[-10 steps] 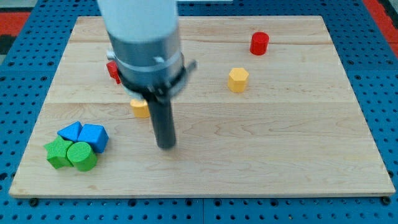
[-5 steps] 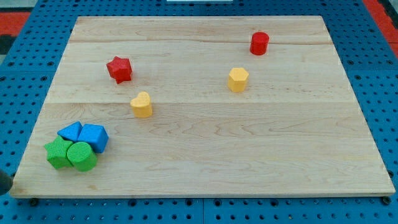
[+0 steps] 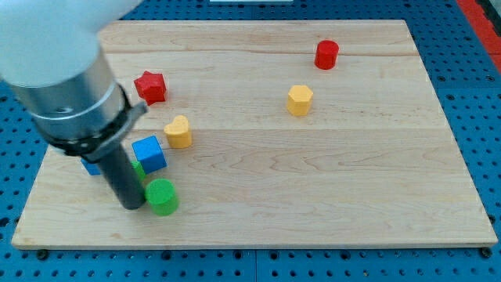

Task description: Move the green circle to the right of the yellow heart

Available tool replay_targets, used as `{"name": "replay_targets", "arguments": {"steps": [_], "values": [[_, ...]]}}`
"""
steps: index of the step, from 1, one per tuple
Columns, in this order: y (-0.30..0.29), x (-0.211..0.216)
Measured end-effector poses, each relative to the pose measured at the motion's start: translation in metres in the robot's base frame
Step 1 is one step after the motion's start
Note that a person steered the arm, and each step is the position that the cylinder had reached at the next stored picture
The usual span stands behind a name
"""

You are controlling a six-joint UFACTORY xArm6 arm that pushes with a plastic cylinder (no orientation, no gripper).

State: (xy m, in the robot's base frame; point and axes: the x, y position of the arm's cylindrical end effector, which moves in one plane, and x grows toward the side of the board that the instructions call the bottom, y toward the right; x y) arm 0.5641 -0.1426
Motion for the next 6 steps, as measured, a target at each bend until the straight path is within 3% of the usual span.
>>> {"name": "replay_targets", "arguments": {"steps": [3,6], "values": [[0.027,0.024],[0.073,-0.057]]}}
